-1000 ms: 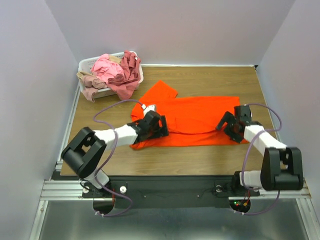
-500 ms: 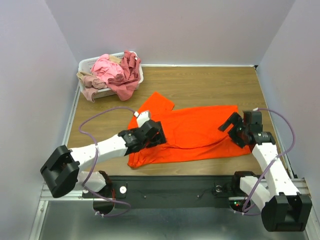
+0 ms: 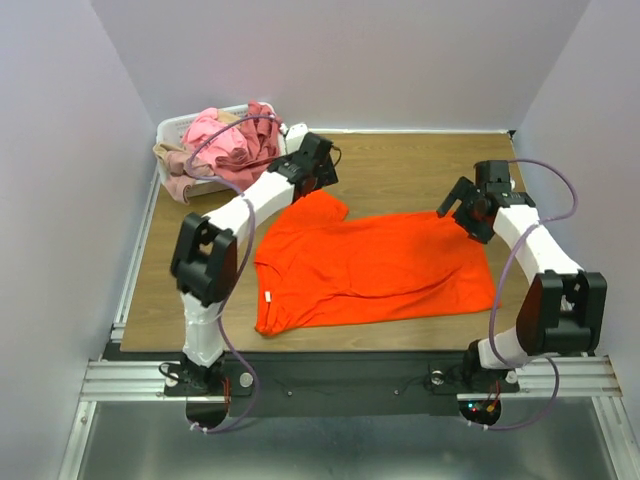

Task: Fold and stack the t-shirts
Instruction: Fold the tshirt

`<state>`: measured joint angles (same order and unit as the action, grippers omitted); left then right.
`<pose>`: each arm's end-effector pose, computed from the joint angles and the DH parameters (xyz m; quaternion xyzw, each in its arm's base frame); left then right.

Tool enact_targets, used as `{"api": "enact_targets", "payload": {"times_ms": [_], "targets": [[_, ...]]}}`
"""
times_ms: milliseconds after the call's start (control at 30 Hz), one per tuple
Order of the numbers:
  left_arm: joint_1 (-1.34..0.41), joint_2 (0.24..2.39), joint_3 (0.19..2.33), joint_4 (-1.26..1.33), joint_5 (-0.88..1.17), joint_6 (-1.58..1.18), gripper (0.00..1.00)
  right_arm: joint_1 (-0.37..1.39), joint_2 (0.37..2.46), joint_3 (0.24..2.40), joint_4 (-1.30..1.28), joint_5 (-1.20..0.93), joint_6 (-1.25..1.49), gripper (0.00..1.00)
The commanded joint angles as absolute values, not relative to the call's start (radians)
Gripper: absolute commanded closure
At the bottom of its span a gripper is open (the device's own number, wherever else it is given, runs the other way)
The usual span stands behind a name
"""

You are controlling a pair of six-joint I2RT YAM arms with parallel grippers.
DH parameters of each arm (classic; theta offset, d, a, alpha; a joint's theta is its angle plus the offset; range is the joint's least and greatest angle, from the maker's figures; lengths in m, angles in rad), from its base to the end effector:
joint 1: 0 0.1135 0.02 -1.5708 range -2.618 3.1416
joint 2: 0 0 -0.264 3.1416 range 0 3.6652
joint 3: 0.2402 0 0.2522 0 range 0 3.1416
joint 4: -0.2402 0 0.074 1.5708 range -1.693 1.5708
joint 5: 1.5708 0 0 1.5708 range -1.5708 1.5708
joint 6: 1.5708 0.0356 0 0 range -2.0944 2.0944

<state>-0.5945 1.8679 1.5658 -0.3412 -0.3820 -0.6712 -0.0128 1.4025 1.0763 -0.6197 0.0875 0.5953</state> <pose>0.3675 -0.2324 0.2861 -0.1185 0.8742 -0.1228 0.4545 0.2910 -0.0068 0.2633 0.2975 0.9030 0.0483 0.3061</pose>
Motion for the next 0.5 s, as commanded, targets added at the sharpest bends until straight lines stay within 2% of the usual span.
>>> {"api": "enact_targets", "payload": {"times_ms": [0,100,133,233,467], "targets": [[-0.569,2.059,1.802,-0.431,-0.420,-0.503,0.02,-0.017,1.479,1.183,-0.578,0.162,0.558,0.00],[-0.522,2.219,2.011,-0.495,-0.391,-0.482,0.05,-0.017,1.555,1.229,-0.571,0.202,0.566,0.00],[-0.512,2.249,2.087,-0.517,-0.382,-0.473,0.10,-0.017,1.572,1.241,-0.569,0.199,0.561,0.00],[-0.486,2.331,2.167,-0.493,-0.312,-0.439,0.15,-0.018,1.627,1.273,-0.568,0.212,0.560,0.00],[-0.480,2.410,2.200,-0.451,-0.270,-0.397,0.17,-0.018,1.698,1.295,-0.555,0.199,0.561,0.00]]}}
